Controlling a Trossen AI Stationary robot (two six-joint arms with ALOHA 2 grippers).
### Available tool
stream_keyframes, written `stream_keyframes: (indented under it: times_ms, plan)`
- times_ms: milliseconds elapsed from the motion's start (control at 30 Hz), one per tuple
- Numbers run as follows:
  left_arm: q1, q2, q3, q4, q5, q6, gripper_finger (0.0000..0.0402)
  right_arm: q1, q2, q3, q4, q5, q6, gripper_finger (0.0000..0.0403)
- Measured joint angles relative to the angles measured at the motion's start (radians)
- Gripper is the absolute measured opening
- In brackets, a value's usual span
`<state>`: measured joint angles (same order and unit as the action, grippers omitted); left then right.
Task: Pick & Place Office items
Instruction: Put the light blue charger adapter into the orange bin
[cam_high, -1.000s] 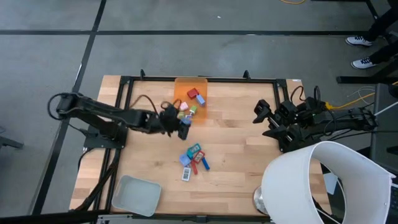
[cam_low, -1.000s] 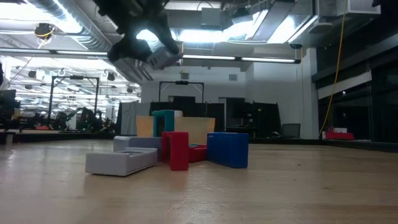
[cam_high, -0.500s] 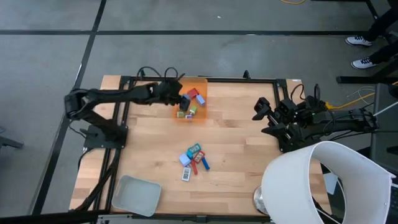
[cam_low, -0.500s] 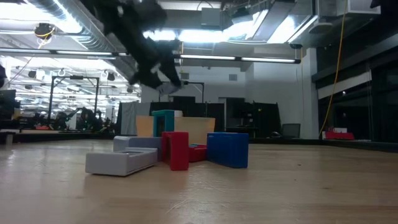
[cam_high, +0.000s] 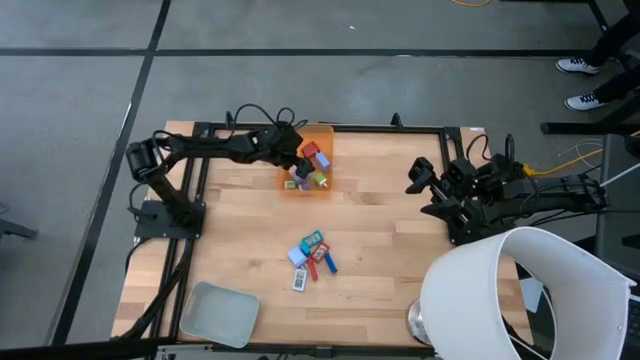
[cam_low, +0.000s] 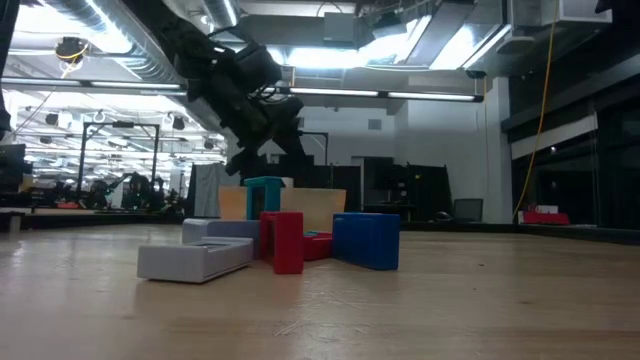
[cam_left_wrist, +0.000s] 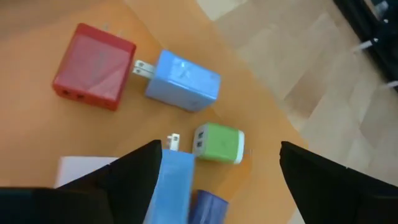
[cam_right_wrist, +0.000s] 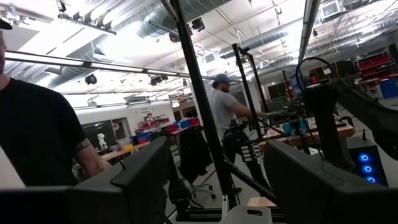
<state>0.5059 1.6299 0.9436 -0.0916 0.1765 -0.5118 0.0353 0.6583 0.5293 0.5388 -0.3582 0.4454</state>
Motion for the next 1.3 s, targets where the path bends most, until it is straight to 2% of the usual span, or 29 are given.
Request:
stream_keyframes:
  times_ms: [167,333,500,667,767,833,933,1033,1300]
  plan:
    - [-0.032,-0.038,0.002,0.007,0.068,-0.033,0.0317,0.000,0.000,0.000,-0.001,-0.002,0.004,0.0261]
    - [-0.152,-0.103,0.002,-0.157,0.083,0.014,0.0309,0.000,0.000,0.000,-0.006,-0.002,0.002,0.0261]
    - [-0.357,-0.143,0.001,-0.419,-0.014,0.051,0.0307,0.000,0.000,0.000,-0.012,-0.002,-0.004,0.0261]
    - [-0.614,-0.150,0.001,-0.452,-0.084,0.159,0.0305,0.000,0.000,0.000,-0.030,-0.002,-0.004,0.0261]
    - [-0.733,-0.149,0.001,-0.454,-0.122,0.195,0.0302,0.000,0.000,0.000,-0.037,-0.002,-0.004,0.0261]
    - [-0.789,-0.148,0.001,-0.462,-0.188,0.214,0.0300,0.000,0.000,0.000,-0.039,-0.002,-0.004,0.0261]
    - [-0.832,-0.148,0.001,-0.457,-0.265,0.267,0.0299,0.000,0.000,0.000,-0.039,-0.002,-0.004,0.0261]
    - [-0.835,-0.148,0.001,-0.450,-0.287,0.348,0.0299,0.000,0.000,0.000,-0.038,-0.002,-0.004,0.0261]
    - [-0.789,-0.148,0.001,-0.450,-0.204,0.541,0.0299,0.000,0.000,0.000,-0.038,-0.001,0.013,0.0261]
